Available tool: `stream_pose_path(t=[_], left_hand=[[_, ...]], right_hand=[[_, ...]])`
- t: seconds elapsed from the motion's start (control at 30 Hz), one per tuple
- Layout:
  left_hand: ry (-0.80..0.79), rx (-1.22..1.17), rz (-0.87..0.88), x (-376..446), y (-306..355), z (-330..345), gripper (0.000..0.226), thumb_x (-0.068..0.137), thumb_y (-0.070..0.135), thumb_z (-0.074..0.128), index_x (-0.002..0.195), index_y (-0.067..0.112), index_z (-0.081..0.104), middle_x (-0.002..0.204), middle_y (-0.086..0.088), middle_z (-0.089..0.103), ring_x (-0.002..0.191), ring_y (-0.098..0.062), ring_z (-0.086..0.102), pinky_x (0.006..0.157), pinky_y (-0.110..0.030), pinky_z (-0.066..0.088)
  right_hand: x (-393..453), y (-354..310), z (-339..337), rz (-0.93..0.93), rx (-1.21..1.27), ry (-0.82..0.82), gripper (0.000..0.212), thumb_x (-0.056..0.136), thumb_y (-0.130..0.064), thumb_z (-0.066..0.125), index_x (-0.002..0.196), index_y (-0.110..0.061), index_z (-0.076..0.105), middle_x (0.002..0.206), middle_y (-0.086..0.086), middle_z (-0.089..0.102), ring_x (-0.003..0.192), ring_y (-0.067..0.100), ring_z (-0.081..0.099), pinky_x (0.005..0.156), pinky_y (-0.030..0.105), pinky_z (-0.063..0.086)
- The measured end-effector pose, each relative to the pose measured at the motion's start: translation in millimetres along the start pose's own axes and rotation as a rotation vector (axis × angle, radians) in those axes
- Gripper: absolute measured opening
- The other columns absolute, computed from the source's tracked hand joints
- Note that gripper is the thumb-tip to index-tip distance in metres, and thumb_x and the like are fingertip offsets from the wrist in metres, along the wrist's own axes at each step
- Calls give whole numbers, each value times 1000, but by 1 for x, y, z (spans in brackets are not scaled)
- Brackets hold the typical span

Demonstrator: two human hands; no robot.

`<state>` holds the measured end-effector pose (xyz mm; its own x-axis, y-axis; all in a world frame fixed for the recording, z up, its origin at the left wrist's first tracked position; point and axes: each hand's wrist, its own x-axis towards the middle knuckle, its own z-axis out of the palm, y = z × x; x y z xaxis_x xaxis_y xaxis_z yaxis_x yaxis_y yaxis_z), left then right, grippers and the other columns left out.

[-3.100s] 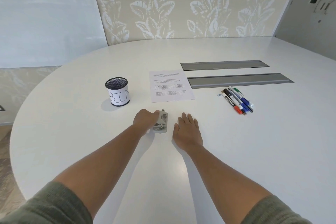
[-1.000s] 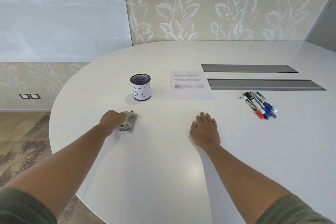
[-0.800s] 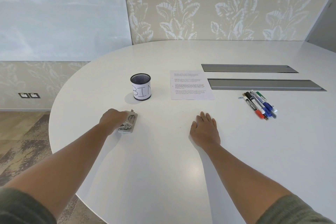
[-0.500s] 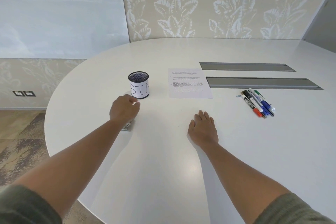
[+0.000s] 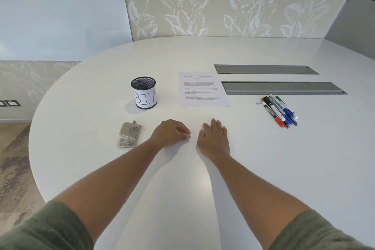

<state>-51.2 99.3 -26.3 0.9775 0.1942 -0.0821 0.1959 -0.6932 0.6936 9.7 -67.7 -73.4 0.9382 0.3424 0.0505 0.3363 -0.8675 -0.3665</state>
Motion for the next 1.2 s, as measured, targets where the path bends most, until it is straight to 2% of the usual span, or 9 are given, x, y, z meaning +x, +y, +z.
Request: stream_pose_path(t=[0.1, 0.23, 0.33, 0.43, 0.53, 0.7, 0.87, 1.07, 1.2], left_hand=[[-18, 8, 5, 2, 0, 5, 14, 73, 37, 78, 87, 34, 77, 83, 17, 72, 76, 1, 63, 67, -20, 46], [-21, 83, 35, 4, -1, 7, 14, 73, 44, 77, 87, 39, 77, 89, 15, 69, 87, 1, 61, 74, -22, 47], [-9, 122, 54, 4, 0, 9, 10, 74, 46, 74, 82, 40, 76, 85, 18, 68, 85, 3, 61, 70, -22, 47], [9, 181, 69, 4, 2, 10, 8, 76, 45, 70, 80, 40, 75, 81, 20, 66, 80, 5, 59, 62, -19, 39], [19, 240, 69, 6, 4, 12, 7, 79, 42, 69, 79, 36, 74, 78, 20, 63, 80, -2, 60, 62, -20, 40], [-44, 368, 52, 11, 11, 18, 16, 81, 28, 58, 83, 19, 72, 88, 5, 70, 85, -20, 66, 75, -35, 56], [-51, 247, -10, 17, 7, 17, 25, 78, 11, 46, 81, 15, 70, 92, 3, 70, 88, -23, 67, 78, -39, 57], [53, 37, -89, 21, -5, 14, 24, 81, 10, 46, 74, 25, 63, 86, 13, 67, 80, -15, 63, 63, -25, 44], [82, 21, -77, 21, -5, 15, 24, 80, 10, 46, 74, 27, 63, 87, 14, 69, 81, -14, 64, 62, -23, 44]], right_hand=[[4, -1, 1, -18, 33, 5, 41, 101, -30, 24, 131, -15, 48, 164, 11, 12, 152, 23, 1, 123, 39, 1], [11, -2, 1, -26, 54, 8, 40, 101, -28, 26, 129, -13, 50, 164, 11, 14, 152, 21, 3, 123, 38, 2], [17, -2, 1, -29, 67, 48, 36, 100, -27, 31, 120, -10, 56, 160, 10, 25, 150, 23, 11, 122, 37, 7], [24, -2, 1, -33, 55, 151, 30, 96, -29, 41, 104, -12, 64, 139, 5, 49, 135, 25, 35, 112, 34, 24], [30, -4, 0, -24, 51, 230, 27, 93, -31, 48, 100, -17, 70, 118, -1, 55, 113, 23, 43, 96, 34, 33], [43, -11, 0, 57, 124, 138, 27, 93, -36, 49, 105, -24, 71, 114, -2, 54, 109, 22, 43, 90, 36, 33], [53, -16, -5, 88, 132, 56, 27, 93, -35, 48, 106, -30, 71, 114, -3, 57, 111, 21, 45, 89, 38, 32], [64, -20, -17, 121, 206, -7, 16, 86, -30, 60, 94, -31, 74, 104, -7, 67, 104, 19, 57, 92, 39, 41], [66, -25, -24, 107, 185, -49, 18, 83, -24, 60, 89, -28, 76, 99, -8, 67, 95, 20, 62, 90, 40, 50]])
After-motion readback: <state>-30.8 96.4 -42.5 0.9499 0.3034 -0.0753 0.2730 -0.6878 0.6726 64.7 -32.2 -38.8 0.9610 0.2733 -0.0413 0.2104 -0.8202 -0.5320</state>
